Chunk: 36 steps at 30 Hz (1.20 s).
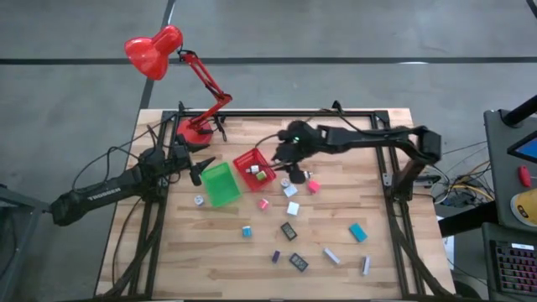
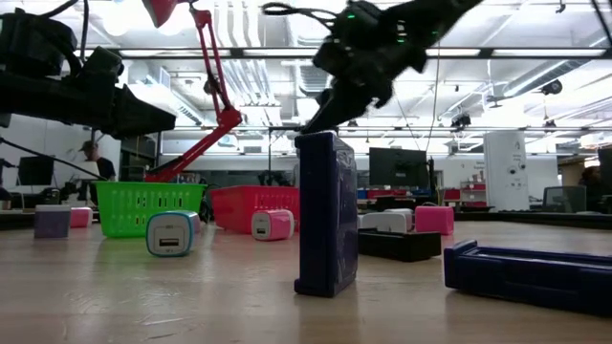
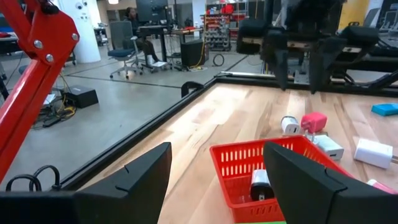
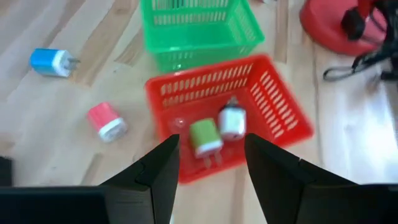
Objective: Pick & Place Office items
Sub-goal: Put the green charger adapter into the red bin
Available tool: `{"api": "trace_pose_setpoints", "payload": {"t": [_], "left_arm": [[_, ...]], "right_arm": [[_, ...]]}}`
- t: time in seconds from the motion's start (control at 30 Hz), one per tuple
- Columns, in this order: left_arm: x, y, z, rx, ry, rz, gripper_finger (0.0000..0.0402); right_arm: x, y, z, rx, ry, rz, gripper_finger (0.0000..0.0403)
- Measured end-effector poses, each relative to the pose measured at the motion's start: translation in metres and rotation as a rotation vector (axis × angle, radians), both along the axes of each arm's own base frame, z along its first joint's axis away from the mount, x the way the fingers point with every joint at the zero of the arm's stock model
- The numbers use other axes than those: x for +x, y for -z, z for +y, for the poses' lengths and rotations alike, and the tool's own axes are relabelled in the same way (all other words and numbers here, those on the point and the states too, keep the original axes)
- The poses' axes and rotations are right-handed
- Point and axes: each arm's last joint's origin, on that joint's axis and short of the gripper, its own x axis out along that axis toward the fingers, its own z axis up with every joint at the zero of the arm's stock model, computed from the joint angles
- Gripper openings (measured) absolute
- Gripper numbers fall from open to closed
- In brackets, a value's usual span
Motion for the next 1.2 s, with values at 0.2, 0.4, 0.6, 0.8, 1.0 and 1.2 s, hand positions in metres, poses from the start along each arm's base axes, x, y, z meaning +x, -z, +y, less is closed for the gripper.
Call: {"api": "trace_pose_setpoints", "payload": {"t": [0.2, 0.4, 0.6, 0.8, 1.0, 1.2], "left_arm": [[0.000, 0.000, 0.000, -0.002, 0.000, 0.004, 0.0257], [0.000, 0.001, 0.000, -0.003, 0.000, 0.006, 0.0257], [0.000, 0.001, 0.000, -0.004, 0.000, 0.007, 0.0257], [0.000, 0.001, 0.000, -0.003, 0.000, 0.007, 0.0257], [0.000, 0.001, 0.000, -0.003, 0.000, 0.007, 0.0257], [0.000, 0.001, 0.000, -0.003, 0.000, 0.007, 0.0257]], "right_arm": [[-0.033, 0.021, 0.016, 0.112, 0.093, -0.083, 0.0173], [-0.052, 0.051, 0.032, 0.194, 0.270, -0.094, 0.0173], [-0.059, 0.065, 0.055, 0.193, 0.452, -0.053, 0.0173], [-0.058, 0.066, 0.081, 0.112, 0.585, -0.090, 0.0173], [-0.057, 0.077, 0.096, 0.098, 0.655, -0.083, 0.0173], [-0.049, 0.093, 0.096, 0.094, 0.663, -0.089, 0.0173]]}}
